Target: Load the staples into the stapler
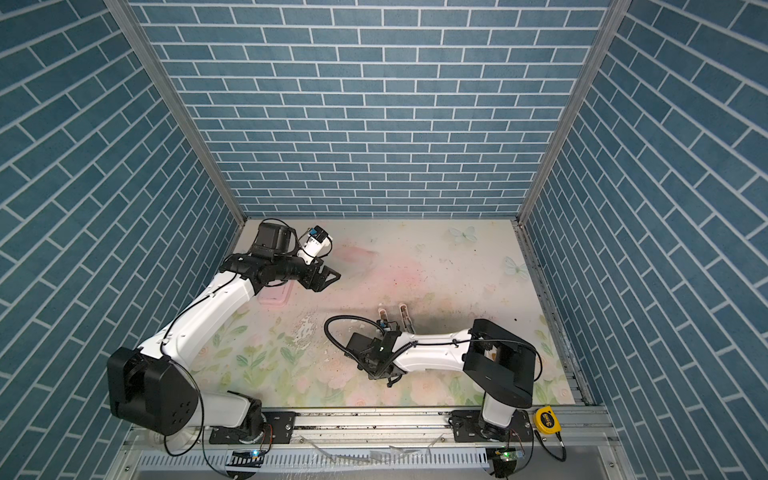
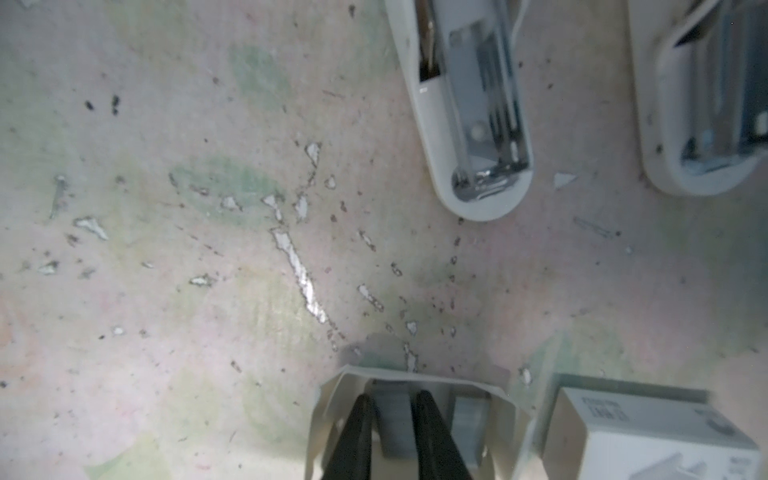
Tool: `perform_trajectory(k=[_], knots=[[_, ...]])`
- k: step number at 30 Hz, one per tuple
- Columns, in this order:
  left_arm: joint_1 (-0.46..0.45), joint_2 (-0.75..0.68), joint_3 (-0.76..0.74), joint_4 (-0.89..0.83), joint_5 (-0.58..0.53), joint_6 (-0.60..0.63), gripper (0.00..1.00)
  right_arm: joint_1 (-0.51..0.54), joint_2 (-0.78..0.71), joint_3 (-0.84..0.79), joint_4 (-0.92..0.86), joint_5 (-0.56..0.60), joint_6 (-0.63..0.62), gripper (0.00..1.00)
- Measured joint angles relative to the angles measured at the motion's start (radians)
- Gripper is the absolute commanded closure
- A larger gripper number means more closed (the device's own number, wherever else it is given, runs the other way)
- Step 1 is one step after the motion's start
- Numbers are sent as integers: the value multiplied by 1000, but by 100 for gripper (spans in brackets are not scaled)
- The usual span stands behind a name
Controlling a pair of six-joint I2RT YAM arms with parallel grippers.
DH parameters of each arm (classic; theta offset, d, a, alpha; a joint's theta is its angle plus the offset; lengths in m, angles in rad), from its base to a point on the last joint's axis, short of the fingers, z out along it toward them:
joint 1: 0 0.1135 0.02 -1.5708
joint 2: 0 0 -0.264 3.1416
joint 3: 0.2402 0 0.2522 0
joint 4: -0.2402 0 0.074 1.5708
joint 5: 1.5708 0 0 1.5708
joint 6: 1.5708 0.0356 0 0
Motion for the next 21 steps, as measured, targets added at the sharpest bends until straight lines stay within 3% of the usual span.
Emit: perform_trajectory(k=[9, 21], knots=[[0, 0, 0, 0, 0, 0, 16, 0, 0, -1, 3, -2, 0, 82], [0, 0, -10, 0, 0, 0, 16, 1, -10, -16, 21, 0, 2, 92]])
